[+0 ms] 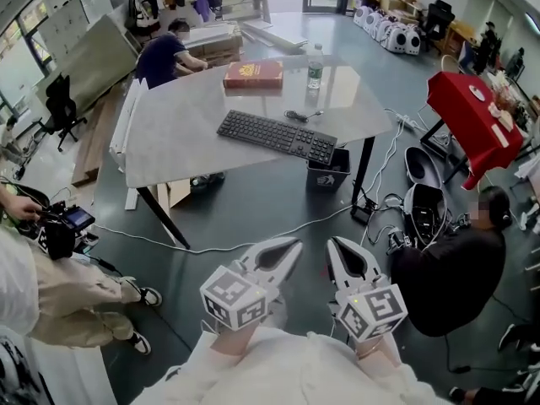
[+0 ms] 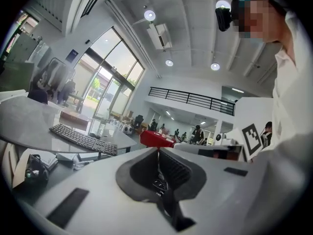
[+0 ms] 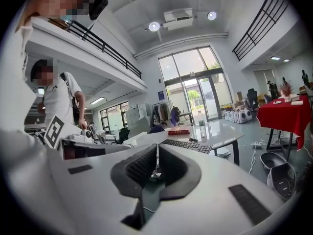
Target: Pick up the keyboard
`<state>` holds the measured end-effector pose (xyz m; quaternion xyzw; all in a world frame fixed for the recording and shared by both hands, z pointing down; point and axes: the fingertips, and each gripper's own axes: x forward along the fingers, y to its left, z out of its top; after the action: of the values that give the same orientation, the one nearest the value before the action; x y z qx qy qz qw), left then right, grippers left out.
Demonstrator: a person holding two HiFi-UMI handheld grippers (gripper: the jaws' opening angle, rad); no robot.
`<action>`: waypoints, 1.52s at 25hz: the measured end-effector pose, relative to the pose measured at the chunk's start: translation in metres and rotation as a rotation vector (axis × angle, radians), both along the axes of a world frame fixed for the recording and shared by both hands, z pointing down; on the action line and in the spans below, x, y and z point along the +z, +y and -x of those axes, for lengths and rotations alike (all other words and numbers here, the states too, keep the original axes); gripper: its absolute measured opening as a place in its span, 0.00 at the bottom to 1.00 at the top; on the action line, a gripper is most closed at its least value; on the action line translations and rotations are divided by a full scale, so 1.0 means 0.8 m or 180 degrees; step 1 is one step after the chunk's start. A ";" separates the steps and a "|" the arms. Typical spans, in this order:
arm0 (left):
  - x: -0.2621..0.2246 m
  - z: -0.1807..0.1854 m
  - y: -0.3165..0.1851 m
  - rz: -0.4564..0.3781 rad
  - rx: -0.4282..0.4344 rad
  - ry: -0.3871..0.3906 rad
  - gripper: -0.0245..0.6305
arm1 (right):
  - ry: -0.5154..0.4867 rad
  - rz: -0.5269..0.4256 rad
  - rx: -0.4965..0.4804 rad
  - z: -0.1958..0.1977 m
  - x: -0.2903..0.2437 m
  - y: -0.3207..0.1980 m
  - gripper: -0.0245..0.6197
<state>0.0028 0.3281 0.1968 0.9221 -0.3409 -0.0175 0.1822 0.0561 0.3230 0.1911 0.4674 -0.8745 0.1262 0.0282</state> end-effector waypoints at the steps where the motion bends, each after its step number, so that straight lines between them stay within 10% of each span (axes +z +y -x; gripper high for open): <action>1: -0.004 0.005 -0.020 -0.0014 0.0016 0.0009 0.07 | -0.0003 -0.0001 0.0023 0.004 -0.003 -0.019 0.09; 17: 0.017 0.048 -0.192 0.0123 0.0406 -0.0049 0.07 | -0.0111 0.0164 0.0431 0.042 0.014 -0.192 0.09; 38: 0.067 0.017 -0.364 0.0461 0.0496 -0.0143 0.07 | -0.0185 0.0509 0.0100 0.038 0.058 -0.374 0.09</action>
<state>-0.0109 0.0366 0.2502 0.9304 -0.2724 0.0421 0.2415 0.0254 0.0237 0.2376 0.4734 -0.8547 0.2096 0.0381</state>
